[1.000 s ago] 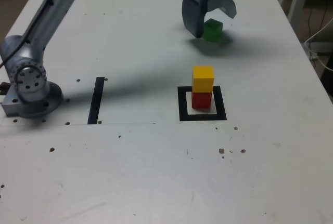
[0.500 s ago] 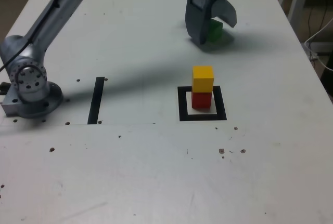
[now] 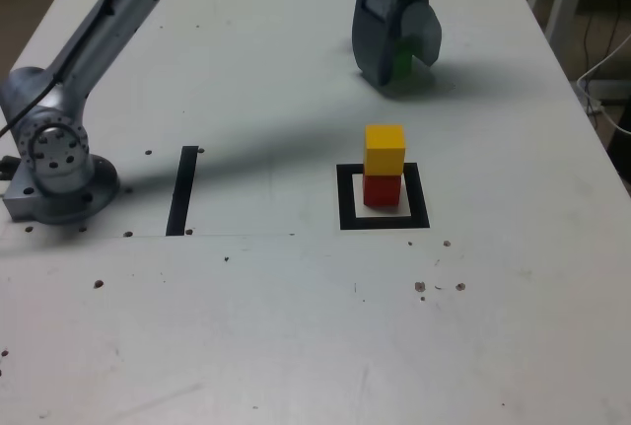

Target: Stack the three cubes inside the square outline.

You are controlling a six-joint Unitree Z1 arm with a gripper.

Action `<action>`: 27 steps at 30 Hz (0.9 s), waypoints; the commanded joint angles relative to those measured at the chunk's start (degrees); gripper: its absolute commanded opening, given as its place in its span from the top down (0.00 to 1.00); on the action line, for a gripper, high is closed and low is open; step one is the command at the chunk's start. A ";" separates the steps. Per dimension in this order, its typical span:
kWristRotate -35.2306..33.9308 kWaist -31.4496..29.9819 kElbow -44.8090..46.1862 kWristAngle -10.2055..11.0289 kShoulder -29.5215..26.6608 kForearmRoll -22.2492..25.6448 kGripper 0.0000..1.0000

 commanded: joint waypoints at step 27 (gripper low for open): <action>0.97 -6.56 4.28 2.63 -8.48 2.77 0.69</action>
